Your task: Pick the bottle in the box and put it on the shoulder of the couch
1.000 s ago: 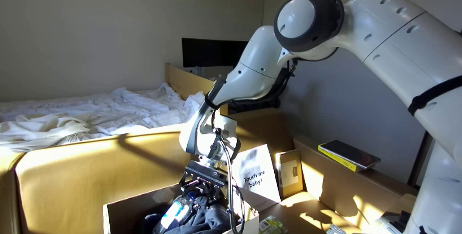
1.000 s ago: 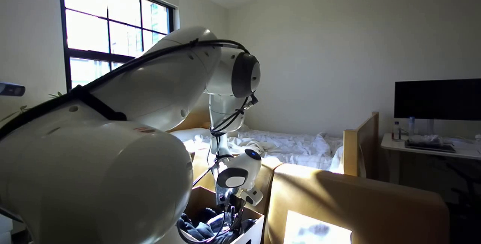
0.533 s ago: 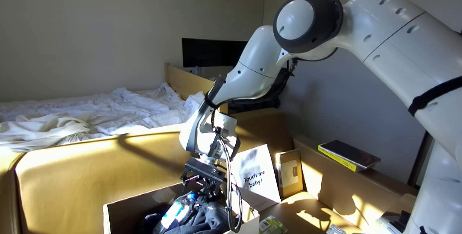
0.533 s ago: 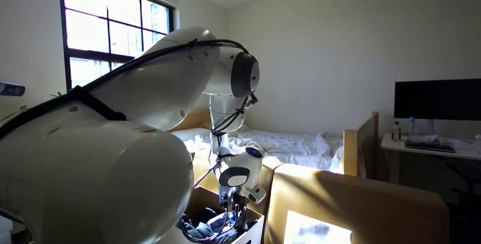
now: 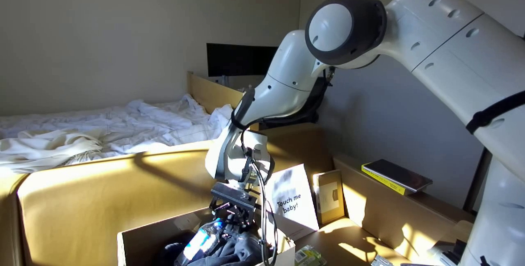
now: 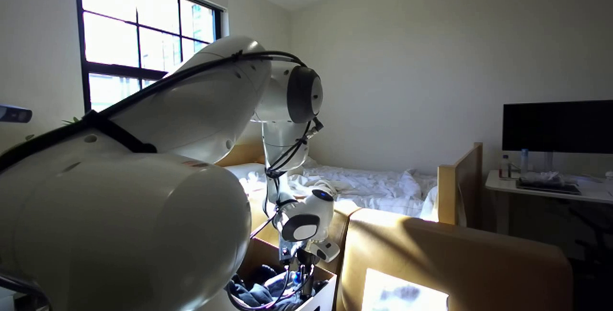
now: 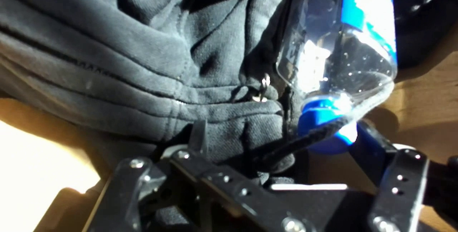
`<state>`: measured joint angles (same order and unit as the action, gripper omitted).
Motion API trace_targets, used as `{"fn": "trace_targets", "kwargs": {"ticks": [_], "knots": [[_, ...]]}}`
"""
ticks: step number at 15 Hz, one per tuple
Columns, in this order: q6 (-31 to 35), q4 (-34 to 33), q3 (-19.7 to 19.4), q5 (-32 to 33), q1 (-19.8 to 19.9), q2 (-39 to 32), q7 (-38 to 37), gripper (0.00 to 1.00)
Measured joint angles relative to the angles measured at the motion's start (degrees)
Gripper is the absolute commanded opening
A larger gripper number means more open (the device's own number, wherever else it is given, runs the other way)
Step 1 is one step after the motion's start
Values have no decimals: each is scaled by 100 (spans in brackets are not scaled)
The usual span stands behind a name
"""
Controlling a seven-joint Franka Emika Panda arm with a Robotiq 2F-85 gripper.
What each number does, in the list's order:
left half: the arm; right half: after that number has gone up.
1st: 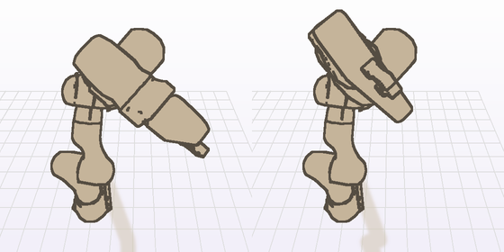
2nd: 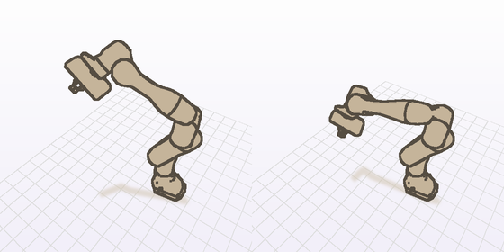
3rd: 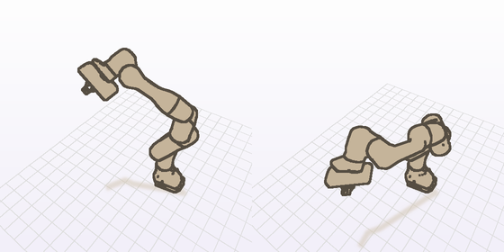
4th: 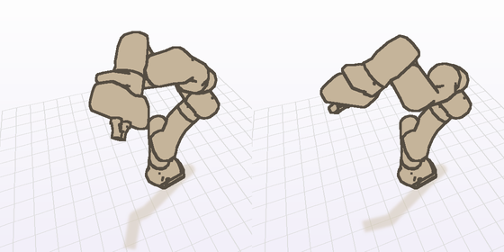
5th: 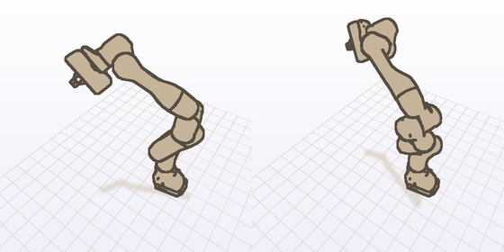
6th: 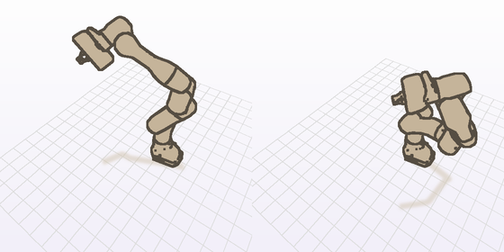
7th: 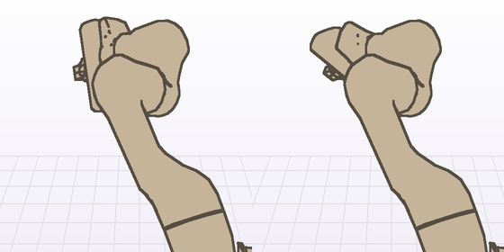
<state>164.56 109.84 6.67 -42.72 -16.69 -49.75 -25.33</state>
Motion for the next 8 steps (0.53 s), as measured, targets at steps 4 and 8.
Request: {"fn": "trace_targets", "kwargs": {"ticks": [4, 8], "knots": [[250, 53, -497, 428, -631, -9, -699, 100], [-138, -42, -321, 788, -650, -133, -904, 100]]}}
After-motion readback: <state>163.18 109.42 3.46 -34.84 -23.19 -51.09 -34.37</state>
